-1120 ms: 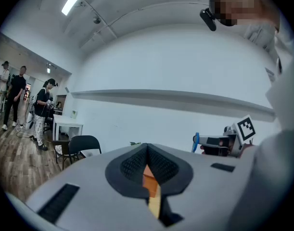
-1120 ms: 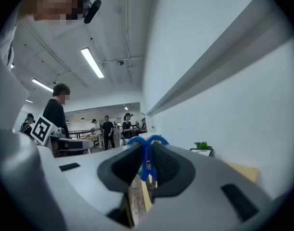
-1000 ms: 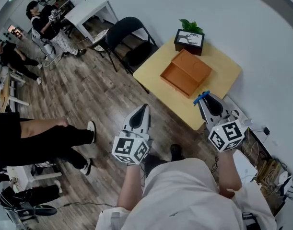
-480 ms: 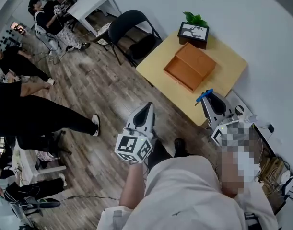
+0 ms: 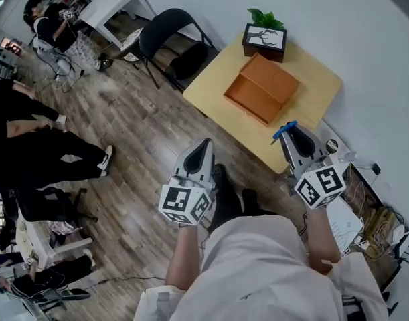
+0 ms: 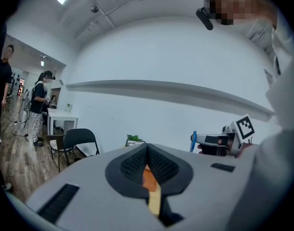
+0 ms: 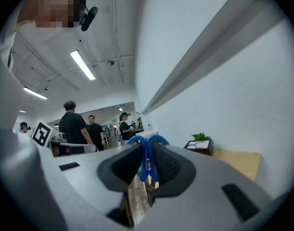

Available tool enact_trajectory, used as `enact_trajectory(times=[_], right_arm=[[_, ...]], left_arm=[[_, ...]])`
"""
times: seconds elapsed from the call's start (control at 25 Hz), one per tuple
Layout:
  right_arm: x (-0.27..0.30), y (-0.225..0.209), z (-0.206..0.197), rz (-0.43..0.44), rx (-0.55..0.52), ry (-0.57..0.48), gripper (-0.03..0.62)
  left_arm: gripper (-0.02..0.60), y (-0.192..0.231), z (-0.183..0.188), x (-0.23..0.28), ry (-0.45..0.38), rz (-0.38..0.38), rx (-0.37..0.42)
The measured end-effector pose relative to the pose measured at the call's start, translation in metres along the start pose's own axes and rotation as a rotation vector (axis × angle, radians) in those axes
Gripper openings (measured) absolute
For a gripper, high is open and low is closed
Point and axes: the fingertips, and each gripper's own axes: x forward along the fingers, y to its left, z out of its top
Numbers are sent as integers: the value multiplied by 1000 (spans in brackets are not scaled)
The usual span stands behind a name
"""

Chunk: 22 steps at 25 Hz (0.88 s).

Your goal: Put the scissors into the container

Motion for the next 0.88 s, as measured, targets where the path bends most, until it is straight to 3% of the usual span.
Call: enact_trajectory(times=[0.88], right_arm=[[158, -11, 31, -193, -85, 38, 75]], left_arm=[[6, 148, 50, 98, 22, -163, 38]])
